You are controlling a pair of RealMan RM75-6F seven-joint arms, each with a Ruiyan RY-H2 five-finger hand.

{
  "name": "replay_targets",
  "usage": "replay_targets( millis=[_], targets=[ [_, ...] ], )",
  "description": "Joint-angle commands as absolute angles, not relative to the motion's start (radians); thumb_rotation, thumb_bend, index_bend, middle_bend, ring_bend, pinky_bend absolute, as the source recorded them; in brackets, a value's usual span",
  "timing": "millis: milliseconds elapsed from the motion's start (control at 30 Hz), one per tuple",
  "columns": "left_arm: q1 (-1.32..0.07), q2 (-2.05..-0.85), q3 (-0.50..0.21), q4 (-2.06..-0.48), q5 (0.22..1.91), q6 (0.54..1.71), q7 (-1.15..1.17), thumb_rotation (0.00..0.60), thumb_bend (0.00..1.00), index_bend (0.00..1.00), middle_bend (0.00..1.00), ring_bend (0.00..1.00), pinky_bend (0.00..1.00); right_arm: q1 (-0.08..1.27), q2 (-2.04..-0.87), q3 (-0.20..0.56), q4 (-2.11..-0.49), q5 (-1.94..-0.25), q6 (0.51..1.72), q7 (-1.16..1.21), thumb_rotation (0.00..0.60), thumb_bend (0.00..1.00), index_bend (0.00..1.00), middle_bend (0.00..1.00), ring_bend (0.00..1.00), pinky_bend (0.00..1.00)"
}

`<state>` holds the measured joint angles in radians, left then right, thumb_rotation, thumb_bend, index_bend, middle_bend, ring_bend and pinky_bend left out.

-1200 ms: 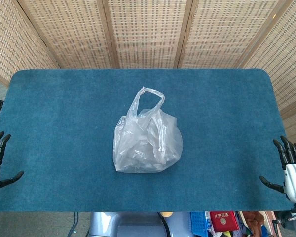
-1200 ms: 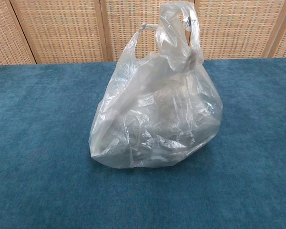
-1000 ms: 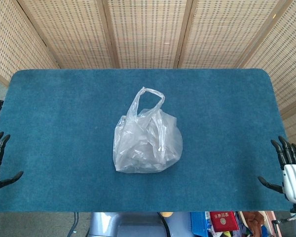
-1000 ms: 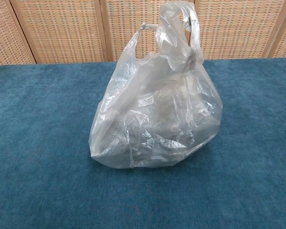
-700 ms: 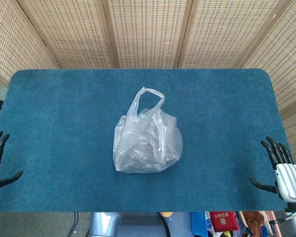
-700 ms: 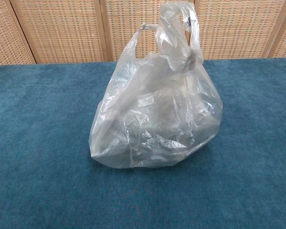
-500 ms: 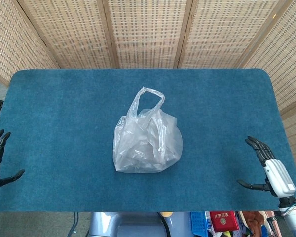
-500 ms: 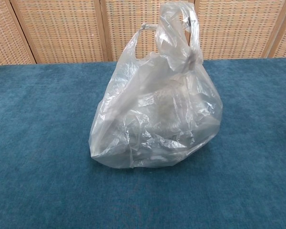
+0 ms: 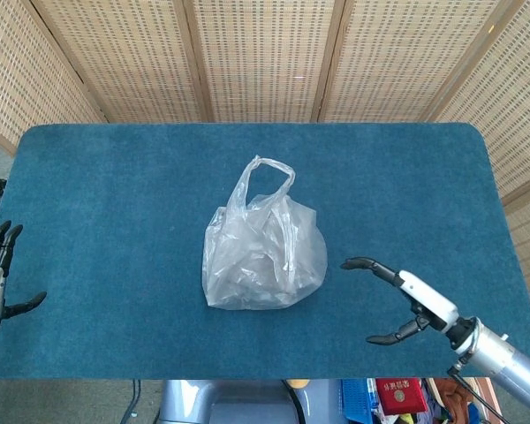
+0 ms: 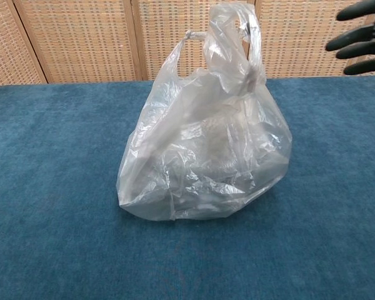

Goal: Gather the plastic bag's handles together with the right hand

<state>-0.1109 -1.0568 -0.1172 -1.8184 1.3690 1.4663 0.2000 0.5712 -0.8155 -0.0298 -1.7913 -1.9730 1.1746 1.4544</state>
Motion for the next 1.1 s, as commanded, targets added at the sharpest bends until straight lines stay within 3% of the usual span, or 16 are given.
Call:
replay_targets(
  millis=[33, 367, 1100],
  targets=[
    [-0.115, -1.058, -0.122, -1.815, 1.360, 1.462, 0.201, 0.600, 0.15, 0.00, 0.00, 0.00, 0.00, 0.659, -0.807, -0.032, -1.828, -1.983, 1.104, 1.545, 0.600, 0.00, 0.11, 0.16, 0.03, 0.01],
    [-0.115, -1.050, -0.127, -1.815, 1.358, 1.472, 0.186, 0.600, 0.15, 0.00, 0.00, 0.00, 0.00, 0.788, -0.848, 0.018, -1.882, -1.801, 0.918, 1.572, 0.600, 0.00, 0.11, 0.16, 0.03, 0.01],
    [-0.118, -1.054, -0.129, -1.810, 1.350, 1.478, 0.185, 0.600, 0.15, 0.00, 0.00, 0.00, 0.00, 1.037, -0.908, 0.083, -1.906, -1.683, 0.729, 2.054, 0.600, 0.00, 0.11, 0.16, 0.03, 0.01]
  ],
)
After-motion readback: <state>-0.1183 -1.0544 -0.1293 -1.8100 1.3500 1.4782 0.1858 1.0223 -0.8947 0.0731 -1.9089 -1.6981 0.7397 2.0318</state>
